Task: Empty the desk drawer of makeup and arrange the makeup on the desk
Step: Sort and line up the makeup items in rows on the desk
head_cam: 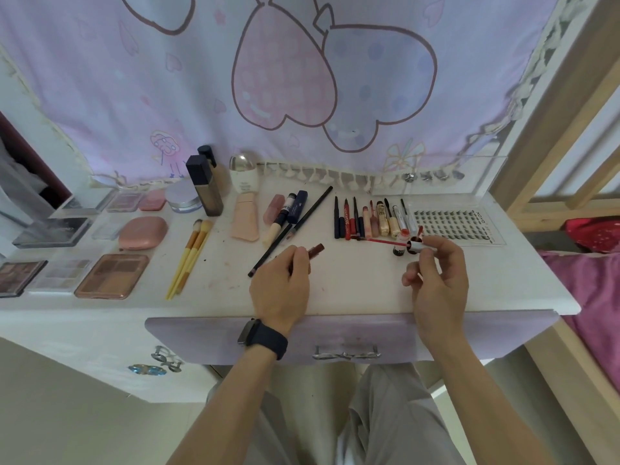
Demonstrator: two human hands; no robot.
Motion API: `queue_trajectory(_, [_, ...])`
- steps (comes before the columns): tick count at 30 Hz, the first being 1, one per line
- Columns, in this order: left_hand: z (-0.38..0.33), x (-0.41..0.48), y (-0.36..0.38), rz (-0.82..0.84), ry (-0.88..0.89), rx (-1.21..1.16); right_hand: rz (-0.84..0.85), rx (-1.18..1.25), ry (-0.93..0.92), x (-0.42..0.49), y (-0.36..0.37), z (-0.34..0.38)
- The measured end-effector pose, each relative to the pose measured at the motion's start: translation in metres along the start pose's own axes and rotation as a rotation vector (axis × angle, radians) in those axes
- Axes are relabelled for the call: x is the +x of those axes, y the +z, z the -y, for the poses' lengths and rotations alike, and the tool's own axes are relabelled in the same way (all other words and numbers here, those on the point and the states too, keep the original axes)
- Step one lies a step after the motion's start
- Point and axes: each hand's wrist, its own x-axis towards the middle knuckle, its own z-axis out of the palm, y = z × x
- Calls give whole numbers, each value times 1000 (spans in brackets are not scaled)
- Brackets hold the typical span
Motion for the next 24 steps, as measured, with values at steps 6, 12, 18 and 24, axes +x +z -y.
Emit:
queue_trajectory(6, [1,1,2,32,-9,-63,-1,-21,-1,-3,1,1])
queue_trajectory(12, [2,12,7,159,-4,161,43,-130,-75,-14,7,2])
queue_trajectory(18, [-14,38,12,148,-3,449,25,-179,-74,-16,10,-1])
queue_trajectory(24, [-17,48,32,126,-14,631,31,-184,-76,-15,10,-3])
